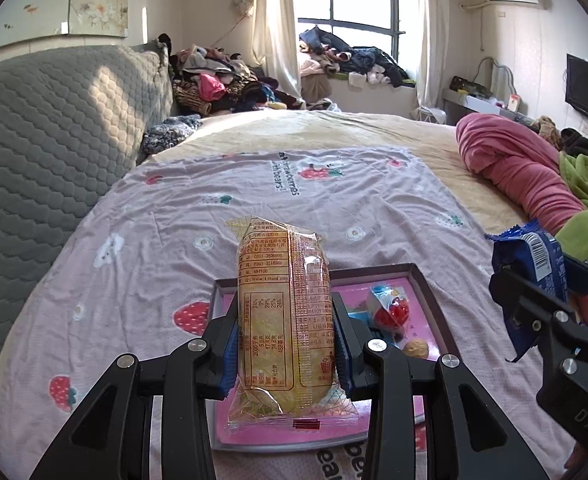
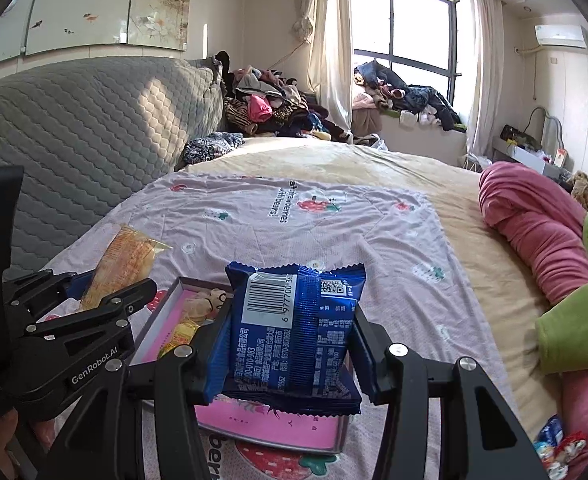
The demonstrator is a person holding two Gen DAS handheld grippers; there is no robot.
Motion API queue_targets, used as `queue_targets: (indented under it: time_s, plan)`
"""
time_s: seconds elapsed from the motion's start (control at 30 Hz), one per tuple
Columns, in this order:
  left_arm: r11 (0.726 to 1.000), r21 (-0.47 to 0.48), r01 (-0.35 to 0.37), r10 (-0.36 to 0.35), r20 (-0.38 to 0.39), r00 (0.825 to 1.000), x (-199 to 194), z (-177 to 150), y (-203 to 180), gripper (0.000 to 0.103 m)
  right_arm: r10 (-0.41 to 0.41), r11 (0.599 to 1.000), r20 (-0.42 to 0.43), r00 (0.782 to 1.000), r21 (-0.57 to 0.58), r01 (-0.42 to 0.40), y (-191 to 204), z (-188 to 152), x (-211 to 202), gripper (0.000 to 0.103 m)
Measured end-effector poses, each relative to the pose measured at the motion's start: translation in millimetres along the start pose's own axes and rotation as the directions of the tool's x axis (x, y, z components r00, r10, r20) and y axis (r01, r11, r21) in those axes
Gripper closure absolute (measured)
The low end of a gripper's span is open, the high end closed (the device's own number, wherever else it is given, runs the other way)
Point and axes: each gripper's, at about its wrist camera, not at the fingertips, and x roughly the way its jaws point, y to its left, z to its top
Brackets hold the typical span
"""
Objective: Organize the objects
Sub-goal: 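Carry the biscuit pack and blue packet with both tools over the pink tray, then lower the biscuit pack and blue packet into the tray and open both tools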
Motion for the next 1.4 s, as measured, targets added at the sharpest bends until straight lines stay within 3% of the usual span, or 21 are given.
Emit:
queue_targets:
  time_s: [0.53,0.7,1.4]
  plan:
    - [1.0,0.005,-0.007,0.007,-0.055,0.998,75.1,-49.5,-11.2,0.063,-0.006,0.999,-0.022,1.0,0.035,0.007,-7.1,-51.2,52.2,0.051]
    - [1.0,0.011,0.027,-0.026,-0.073,0.997,90.7,-62.3,-20.3,0.063,-0.007,0.999,-0.026,1.0,0.038,0.008,-12.2,-59.0,60.9,0.051]
    - [0.996,0.02,0.083,-0.081,-0.114,0.99,110.2,-85.2,-31.6,0.063,0.001,0.999,-0.133,0.991,0.05,0.006,-20.4,-83.5,98.3,0.051]
